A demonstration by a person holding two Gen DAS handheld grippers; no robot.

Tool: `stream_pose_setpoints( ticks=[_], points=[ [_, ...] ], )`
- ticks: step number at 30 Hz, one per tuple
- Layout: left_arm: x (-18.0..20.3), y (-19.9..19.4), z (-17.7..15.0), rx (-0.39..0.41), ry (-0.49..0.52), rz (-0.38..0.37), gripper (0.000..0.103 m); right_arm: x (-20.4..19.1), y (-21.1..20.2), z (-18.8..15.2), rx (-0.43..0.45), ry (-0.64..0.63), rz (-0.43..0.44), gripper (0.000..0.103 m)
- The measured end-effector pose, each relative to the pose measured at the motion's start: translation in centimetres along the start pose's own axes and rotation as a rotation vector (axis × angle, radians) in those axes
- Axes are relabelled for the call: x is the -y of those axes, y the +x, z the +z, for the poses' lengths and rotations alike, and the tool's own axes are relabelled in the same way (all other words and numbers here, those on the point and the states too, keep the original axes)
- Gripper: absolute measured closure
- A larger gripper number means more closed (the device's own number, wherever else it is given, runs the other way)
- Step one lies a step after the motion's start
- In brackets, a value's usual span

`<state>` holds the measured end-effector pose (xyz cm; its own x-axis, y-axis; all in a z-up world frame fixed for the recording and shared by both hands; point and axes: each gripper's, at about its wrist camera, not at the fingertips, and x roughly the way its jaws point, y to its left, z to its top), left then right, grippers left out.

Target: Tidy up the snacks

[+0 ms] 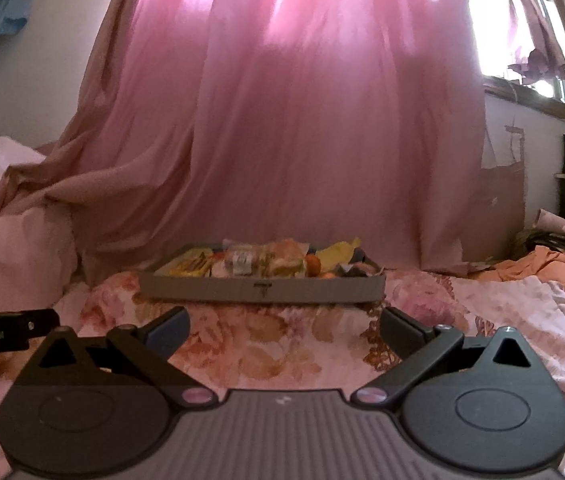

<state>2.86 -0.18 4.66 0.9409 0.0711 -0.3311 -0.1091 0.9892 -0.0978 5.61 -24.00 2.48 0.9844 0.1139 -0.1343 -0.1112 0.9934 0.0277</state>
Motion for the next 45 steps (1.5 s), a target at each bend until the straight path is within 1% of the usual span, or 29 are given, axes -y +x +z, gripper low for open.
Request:
stream_pose_setpoints(
  ticks=[5, 8, 15, 22, 27, 34, 45],
  points=[
    [0.0, 0.3, -0.9, 0.001, 0.024, -0.001, 0.001, -0.3, 0.1, -0.9, -0.02, -0.004, 0.007, 0.0],
    [0.0, 0.5, -1.6, 0.0, 0.036, 0.001, 0.001, -0.3, 0.5, -1.3, -0.031, -0.007, -0.004, 0.0],
    [-0.1, 1.3, -2.9, -0.042, 0.052, 0.004, 0.001, 0.0, 1.5, -2.1, -0.059, 0.01, -0.029, 0.0],
    [-0.2, 1.4, -2.9, -0.038, 0.047, 0.004, 0.001, -0.3, 1.8, -2.8, -0.079, 0.001, -0.025, 0.0],
    [-0.1, 1.3, -2.9, -0.036, 0.046, 0.004, 0.001, -0.6, 1.7, -3.1, -0.072, -0.012, -0.018, 0.0],
    [0.1, 1.4, -3.1, -0.049, 0.055, 0.007, 0.001, -1.1, 1.8, -3.7, -0.087, -0.033, -0.012, 0.0],
    [0.0, 1.4, -3.1, -0.049, 0.054, 0.006, 0.001, -1.3, 1.9, -3.8, -0.091, -0.044, 0.0, 0.0]
  ],
)
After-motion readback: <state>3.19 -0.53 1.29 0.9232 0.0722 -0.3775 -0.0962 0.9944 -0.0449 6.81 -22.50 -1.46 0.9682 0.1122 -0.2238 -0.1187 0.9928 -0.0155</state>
